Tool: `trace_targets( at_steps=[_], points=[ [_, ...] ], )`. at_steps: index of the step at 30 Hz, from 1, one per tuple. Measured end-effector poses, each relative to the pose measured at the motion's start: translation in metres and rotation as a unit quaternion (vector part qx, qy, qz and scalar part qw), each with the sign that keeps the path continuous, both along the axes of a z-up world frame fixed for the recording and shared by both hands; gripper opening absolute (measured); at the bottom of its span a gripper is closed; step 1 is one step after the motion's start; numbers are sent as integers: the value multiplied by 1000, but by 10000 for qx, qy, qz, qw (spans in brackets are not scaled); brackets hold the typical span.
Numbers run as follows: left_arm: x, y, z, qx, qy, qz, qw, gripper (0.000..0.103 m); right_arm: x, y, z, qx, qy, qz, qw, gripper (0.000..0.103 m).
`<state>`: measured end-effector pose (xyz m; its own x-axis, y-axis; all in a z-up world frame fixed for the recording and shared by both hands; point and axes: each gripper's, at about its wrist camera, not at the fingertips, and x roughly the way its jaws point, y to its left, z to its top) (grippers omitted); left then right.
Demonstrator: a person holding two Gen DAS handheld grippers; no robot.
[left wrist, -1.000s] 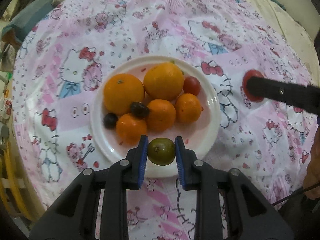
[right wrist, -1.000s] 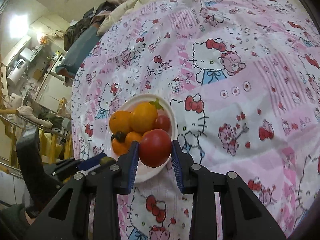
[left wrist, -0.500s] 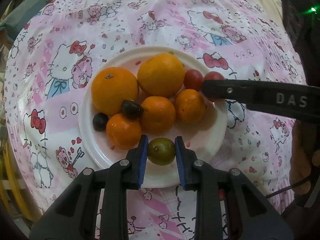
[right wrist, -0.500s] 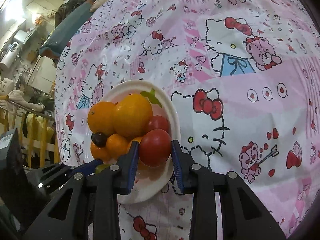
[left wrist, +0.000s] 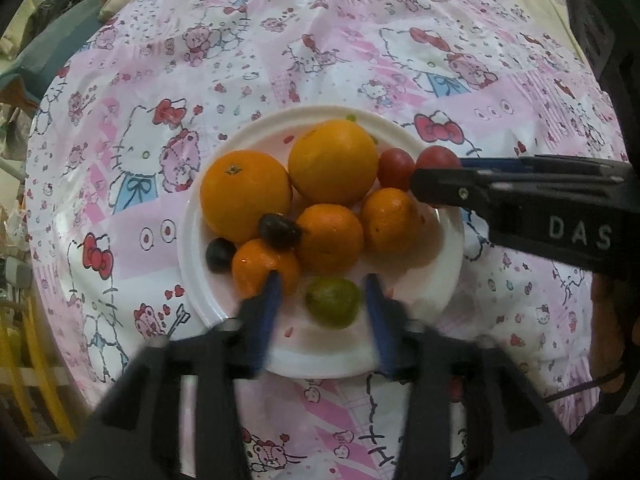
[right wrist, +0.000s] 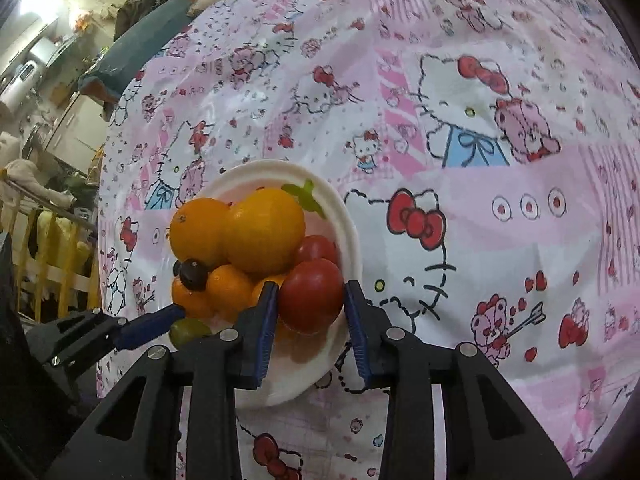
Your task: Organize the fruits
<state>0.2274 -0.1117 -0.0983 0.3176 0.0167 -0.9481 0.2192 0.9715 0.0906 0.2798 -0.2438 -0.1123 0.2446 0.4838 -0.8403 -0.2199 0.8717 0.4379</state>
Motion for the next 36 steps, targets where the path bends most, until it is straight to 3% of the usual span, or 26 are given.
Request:
trace_targets(
  at_steps=[1,4,8,13,19,24,29,31,36],
  points=[
    [0,0,1,0,-50,13,10000,60,0,1,1,-29,-22,33,10000,37],
    [0,-1,5,54,-142,-18,9999,64,-2,3,5,-67,-127,64,9999,69],
    [-1,2,9,83,-215,39,9997,79,-3,3,11,31,-219,86,9997,73],
    [-3,8,17,87,-326,88,9994,79,-4,2,19,128,-344,87,9993,90],
    [-12,26,40,-40,-677,396,9969,79,-10,-11,43,42,-799,-261,9965,93],
    [-28,43,71,-236,-1099,559,9921,79,-34,-22,84,40,-1534,-580,9865,100],
    [-55,63,97,-401,-1411,794,9860,81,-66,-26,115,185,-1962,-754,9775,101],
    [-65,71,103,-473,-1474,891,9839,87,-80,-29,118,188,-2032,-867,9751,102],
    [-93,88,113,-595,-1774,1040,9768,89,-114,-32,117,152,-1973,-896,9761,102]
  ],
)
